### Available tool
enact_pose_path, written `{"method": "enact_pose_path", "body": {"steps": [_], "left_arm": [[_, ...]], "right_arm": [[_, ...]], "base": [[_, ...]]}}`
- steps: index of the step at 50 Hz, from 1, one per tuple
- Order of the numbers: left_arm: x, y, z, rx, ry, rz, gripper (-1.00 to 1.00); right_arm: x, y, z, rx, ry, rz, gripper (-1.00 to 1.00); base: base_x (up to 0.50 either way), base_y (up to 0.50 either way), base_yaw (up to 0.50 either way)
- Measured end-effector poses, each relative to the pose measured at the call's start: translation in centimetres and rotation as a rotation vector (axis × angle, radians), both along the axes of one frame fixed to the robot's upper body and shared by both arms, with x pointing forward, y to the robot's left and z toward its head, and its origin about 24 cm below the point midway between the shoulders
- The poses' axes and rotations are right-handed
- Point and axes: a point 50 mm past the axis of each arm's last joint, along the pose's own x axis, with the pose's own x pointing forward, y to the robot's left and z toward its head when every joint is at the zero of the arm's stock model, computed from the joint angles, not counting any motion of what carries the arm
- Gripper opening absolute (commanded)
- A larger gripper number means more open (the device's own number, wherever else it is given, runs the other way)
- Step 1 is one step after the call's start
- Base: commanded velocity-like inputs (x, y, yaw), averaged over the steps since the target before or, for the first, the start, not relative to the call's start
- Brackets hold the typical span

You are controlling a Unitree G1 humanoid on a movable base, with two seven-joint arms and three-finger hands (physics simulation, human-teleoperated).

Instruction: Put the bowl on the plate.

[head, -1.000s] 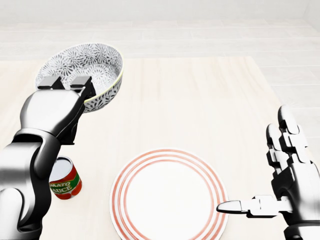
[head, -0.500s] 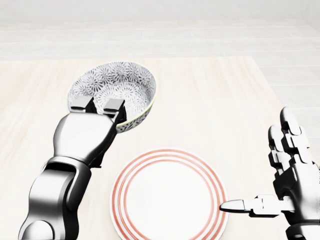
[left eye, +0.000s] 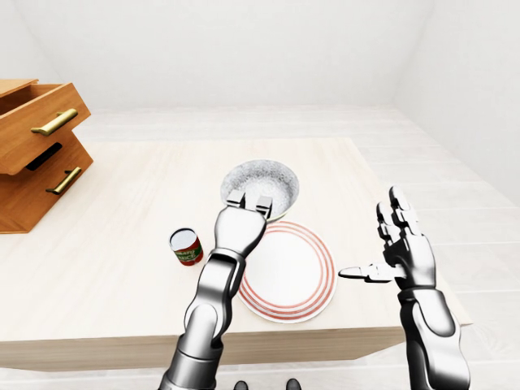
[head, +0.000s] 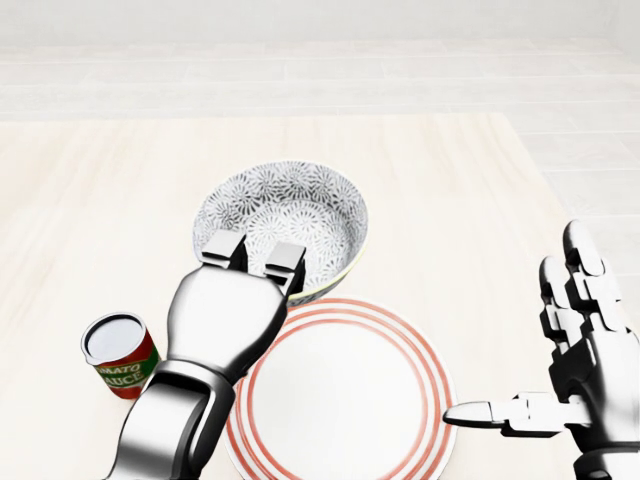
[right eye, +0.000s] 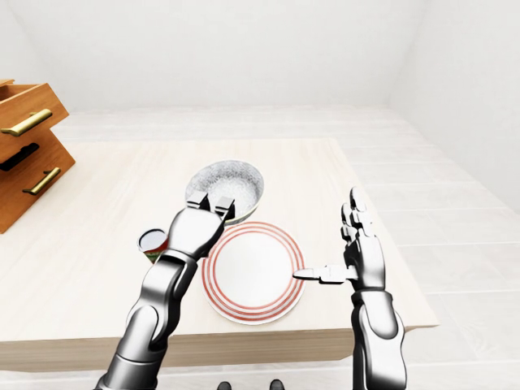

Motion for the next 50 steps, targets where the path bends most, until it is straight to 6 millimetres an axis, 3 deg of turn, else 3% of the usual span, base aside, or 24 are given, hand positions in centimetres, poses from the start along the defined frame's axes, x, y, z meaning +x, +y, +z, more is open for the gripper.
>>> {"method": "enact_pose_path", "body": {"steps": [50], "left_arm": [[-4.3, -3.1, -4.4, 0.061, 0.014, -0.128, -1.00]], "right_arm": [[-0.4, -0.3, -0.1, 0.004, -0.006, -0.004, 1.00]], "base": [[0.00, 0.00, 0.00]]}}
